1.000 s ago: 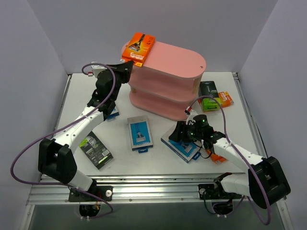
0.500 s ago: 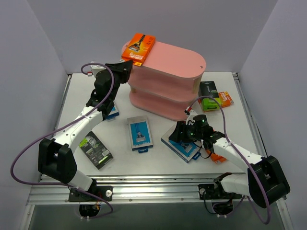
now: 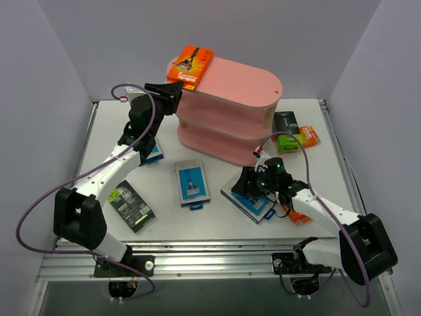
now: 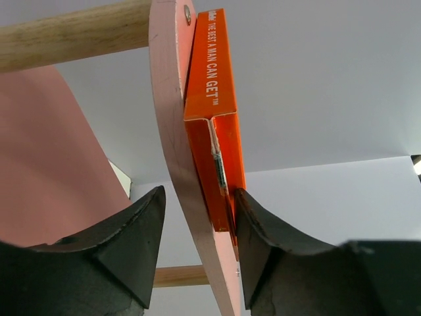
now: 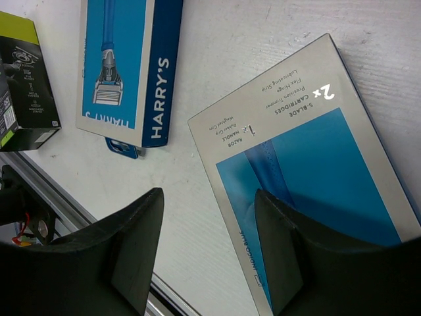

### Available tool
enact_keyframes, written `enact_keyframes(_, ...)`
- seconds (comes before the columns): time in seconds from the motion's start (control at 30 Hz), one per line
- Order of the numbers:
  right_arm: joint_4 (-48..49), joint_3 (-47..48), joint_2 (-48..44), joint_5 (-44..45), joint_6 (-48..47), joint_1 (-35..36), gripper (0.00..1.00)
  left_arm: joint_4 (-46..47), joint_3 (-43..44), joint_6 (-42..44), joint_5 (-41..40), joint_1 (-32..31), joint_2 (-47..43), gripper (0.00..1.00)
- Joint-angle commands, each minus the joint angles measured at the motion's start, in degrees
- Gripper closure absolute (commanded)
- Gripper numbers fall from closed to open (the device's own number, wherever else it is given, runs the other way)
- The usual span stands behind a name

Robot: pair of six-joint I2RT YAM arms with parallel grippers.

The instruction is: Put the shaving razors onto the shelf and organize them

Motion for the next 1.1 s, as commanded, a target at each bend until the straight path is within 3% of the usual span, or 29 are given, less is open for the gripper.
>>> enact_keyframes(0.0,0.3,0.8,0.3,0.6,-0.4,0.3,0.47,1.9,2.7,2.3,1.5,0.6,0.2,0.45)
enact_keyframes(0.2,0.4,0.9,0.3,0.5,-0.4,0.3,0.47,2.4,3.5,5.5,1.7,1.2,-0.8,0.28)
enact_keyframes(0.47,0.4,0.7,0.4,0.7,-0.5,0.4,0.47,6.7,7.0,10.7,10.6,3.7,-0.2,0.23)
enact_keyframes(0.8,-0.1,0.9,0.5,1.0,-0.6,0.3,0.46,-8.4,7.8,18.7,14.3,6.0,-7.1,0.20)
enact_keyframes(1.07,-1.3,1.6,1.2,1.9,-0.9,0.6,0.46,-13.4,1.9,21.3,20.7,11.0,-12.5,0.13)
